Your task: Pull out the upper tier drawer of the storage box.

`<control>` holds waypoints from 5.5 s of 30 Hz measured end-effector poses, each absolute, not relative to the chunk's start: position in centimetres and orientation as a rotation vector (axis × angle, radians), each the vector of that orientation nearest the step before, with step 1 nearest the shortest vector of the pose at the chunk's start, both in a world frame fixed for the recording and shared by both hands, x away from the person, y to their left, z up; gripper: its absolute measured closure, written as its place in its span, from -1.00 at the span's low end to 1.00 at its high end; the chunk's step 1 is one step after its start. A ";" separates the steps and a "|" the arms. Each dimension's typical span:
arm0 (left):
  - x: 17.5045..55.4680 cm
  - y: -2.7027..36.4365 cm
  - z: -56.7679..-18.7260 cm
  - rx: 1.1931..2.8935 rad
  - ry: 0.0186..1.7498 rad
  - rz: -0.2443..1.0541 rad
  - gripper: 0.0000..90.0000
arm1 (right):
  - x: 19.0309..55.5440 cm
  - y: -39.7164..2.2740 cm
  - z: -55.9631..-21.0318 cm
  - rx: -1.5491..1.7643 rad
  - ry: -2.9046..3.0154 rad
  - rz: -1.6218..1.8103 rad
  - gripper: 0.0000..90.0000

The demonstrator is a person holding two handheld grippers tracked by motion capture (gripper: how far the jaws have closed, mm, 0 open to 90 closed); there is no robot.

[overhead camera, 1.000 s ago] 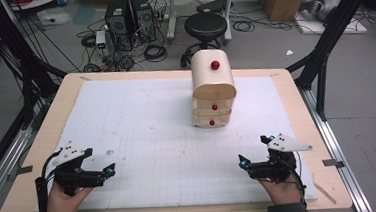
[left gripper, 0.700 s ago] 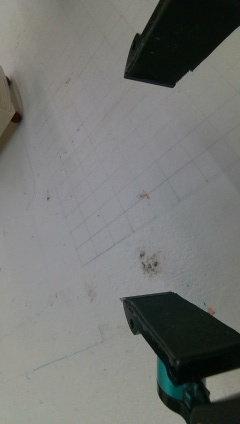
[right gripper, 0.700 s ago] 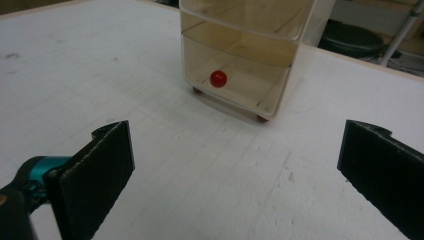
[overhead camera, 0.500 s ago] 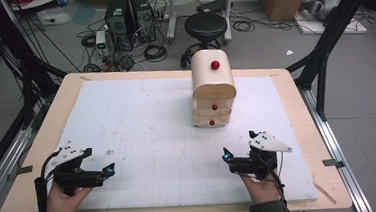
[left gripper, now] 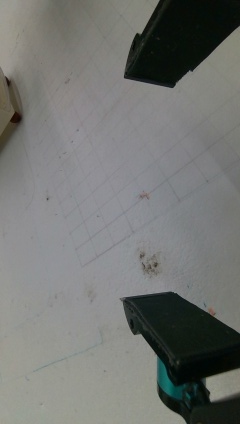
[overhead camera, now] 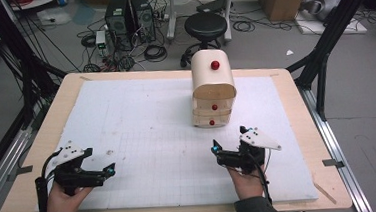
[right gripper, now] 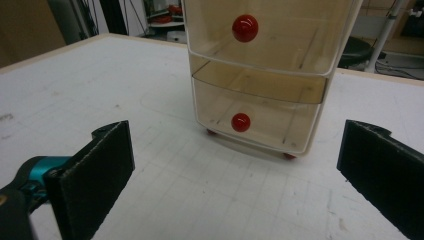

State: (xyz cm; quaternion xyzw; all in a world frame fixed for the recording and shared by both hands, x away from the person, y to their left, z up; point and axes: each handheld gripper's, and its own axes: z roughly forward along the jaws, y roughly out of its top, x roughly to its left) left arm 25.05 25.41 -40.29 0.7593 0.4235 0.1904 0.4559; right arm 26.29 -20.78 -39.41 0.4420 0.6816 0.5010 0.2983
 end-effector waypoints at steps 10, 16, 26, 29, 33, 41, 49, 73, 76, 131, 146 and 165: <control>25.1 25.5 -40.3 1.872 1.047 0.471 -0.96 | 27.3 -19.1 -39.3 1.204 1.729 1.378 -0.99; 25.2 25.5 -40.4 1.872 1.051 0.460 -0.96 | 28.0 -18.0 -39.0 1.193 1.699 1.352 -0.99; 25.1 25.6 -40.3 1.866 1.052 0.466 -0.96 | 29.2 -16.3 -38.3 1.170 1.687 1.341 -0.88; 25.2 25.6 -40.3 1.867 1.051 0.462 -0.96 | 29.6 -16.0 -37.7 1.147 1.668 1.333 -0.65; 25.2 25.6 -40.3 1.863 1.050 0.463 -0.96 | 30.0 -15.9 -37.5 1.184 1.618 1.318 -0.63; 25.1 25.6 -40.2 1.865 1.050 0.464 -0.96 | 30.7 -15.9 -37.8 1.236 1.575 1.267 -0.27; 25.2 25.6 -40.3 1.865 1.051 0.464 -0.96 | 31.3 -15.6 -37.8 1.254 1.546 1.219 -0.03; 25.2 25.7 -40.4 1.857 1.055 0.454 -0.96 | 31.7 -15.1 -38.1 1.237 1.544 1.144 0.60; 25.1 25.7 -40.3 1.859 1.054 0.456 -0.96 | 31.7 -15.1 -38.0 1.242 1.549 1.152 0.60; 25.0 25.7 -40.3 1.858 1.057 0.458 -0.96 | 28.6 -16.7 -37.9 1.222 1.619 1.258 0.61; 25.0 25.5 -40.3 1.861 1.056 0.460 -0.96 | 27.3 -17.0 -38.0 1.207 1.627 1.278 0.61; 24.9 25.5 -40.2 1.858 1.052 0.463 -0.96 | 26.2 -17.1 -38.0 1.199 1.637 1.288 0.61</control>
